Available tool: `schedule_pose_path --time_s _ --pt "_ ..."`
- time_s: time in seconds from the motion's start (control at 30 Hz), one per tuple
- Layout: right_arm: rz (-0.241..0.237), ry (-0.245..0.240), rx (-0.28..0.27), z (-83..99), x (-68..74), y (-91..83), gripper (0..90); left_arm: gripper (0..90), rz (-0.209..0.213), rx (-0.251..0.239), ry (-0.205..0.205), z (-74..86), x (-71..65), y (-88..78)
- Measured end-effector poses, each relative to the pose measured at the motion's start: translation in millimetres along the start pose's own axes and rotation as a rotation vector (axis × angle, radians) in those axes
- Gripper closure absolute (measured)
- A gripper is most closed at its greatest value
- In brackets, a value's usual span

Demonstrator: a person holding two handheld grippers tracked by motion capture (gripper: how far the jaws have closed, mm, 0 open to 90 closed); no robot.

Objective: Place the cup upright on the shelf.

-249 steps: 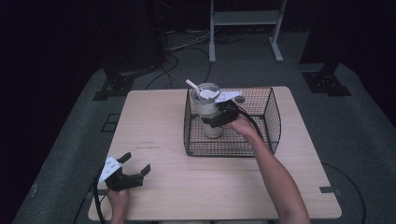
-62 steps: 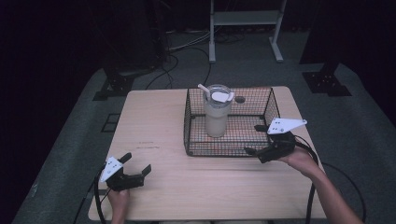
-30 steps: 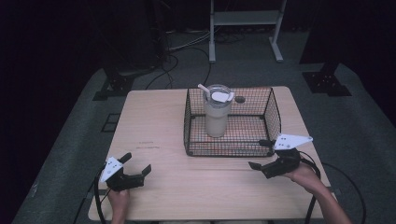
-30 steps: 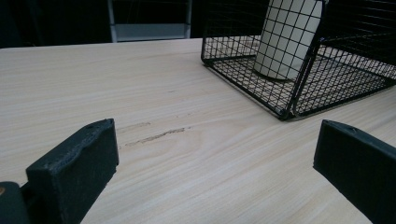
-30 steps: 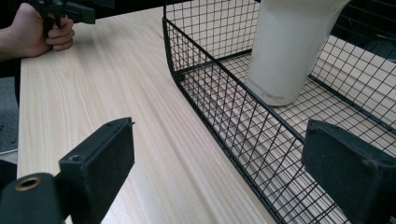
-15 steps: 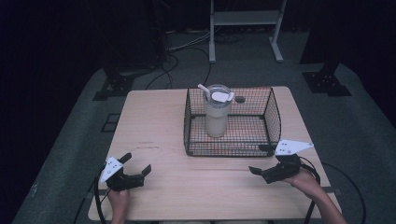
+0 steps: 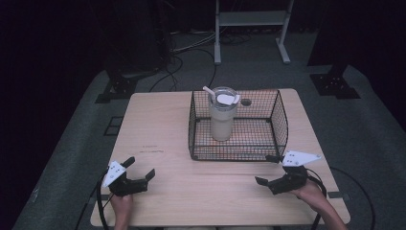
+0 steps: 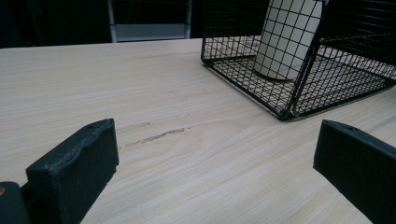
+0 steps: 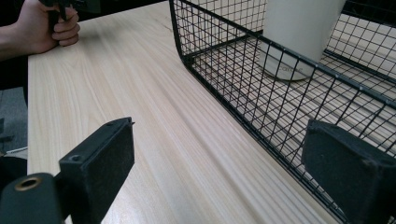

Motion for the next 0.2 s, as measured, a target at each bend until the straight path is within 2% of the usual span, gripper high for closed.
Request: schedule_pose_path --time_s 0.2 --pt "0.034 0.022 -0.036 10.8 3.8 -2.8 8.9 0.0 -0.001 0.000 0.000 0.0 0.1 0.1"
Point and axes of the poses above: each handheld gripper's, and its own axes: y roughly forward along the jaws, z roughly out of its underside, x roughly to its left, the point moved 7 cm from there along y, roughly forward along the jaws, and after that the axes turned 8 degrees about -x, right-handed, at the moved point
